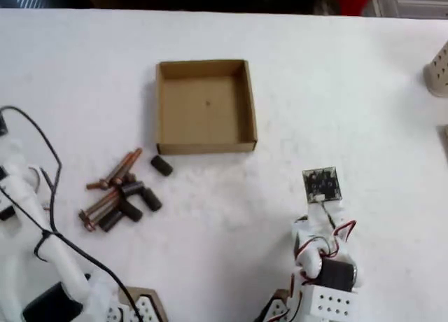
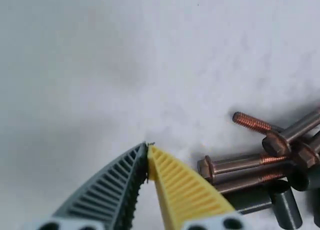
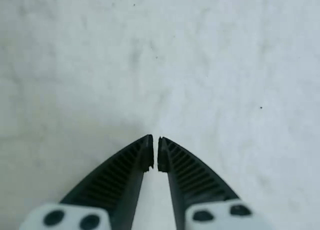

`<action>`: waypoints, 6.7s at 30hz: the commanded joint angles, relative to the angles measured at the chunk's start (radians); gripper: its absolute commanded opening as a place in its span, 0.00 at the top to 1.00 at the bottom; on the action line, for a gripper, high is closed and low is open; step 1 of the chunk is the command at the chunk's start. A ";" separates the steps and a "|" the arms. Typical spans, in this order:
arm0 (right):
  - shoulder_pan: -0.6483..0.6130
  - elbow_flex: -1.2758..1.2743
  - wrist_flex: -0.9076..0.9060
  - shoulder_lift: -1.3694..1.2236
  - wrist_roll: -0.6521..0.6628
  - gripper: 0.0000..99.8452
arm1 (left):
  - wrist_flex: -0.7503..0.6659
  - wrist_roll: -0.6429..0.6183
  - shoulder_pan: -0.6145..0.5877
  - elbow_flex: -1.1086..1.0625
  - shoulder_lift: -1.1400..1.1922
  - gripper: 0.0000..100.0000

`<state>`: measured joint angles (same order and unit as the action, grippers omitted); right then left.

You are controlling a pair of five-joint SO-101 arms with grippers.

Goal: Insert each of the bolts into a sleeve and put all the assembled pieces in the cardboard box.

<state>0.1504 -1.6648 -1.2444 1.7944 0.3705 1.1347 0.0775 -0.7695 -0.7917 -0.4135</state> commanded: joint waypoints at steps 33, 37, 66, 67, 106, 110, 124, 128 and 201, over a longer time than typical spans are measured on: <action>-0.608 0.479 0.185 -0.558 0.080 0.94 | -0.032 -0.175 -0.282 0.241 0.302 0.98; -0.777 0.689 0.188 -0.871 -0.028 0.94 | -0.035 -0.144 -0.351 0.252 0.242 0.98; -0.943 1.837 0.280 -2.298 -0.135 0.84 | -0.040 0.109 -0.435 0.385 0.217 0.98; -0.941 1.863 0.278 -2.328 -0.135 0.84 | -0.060 0.109 -0.435 0.365 0.217 0.98; -0.570 1.117 0.159 -1.552 -0.029 0.98 | 0.120 0.012 0.194 0.319 0.209 0.98; -0.489 0.944 0.266 -1.483 -0.008 0.98 | 0.212 0.011 0.364 0.414 0.209 0.98; -0.452 0.899 0.321 -1.483 0.002 0.98 | 0.069 0.018 0.690 0.250 0.252 0.98; -0.452 0.899 0.321 -1.483 0.000 0.98 | 0.069 0.020 0.671 0.308 0.433 0.98; -0.556 0.786 0.401 -1.475 0.169 0.98 | -0.184 -0.671 0.176 0.371 0.532 0.83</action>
<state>-0.3913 -0.8746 -0.8577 0.2677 0.5056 1.0226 -0.5762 -0.6022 -0.4020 0.1542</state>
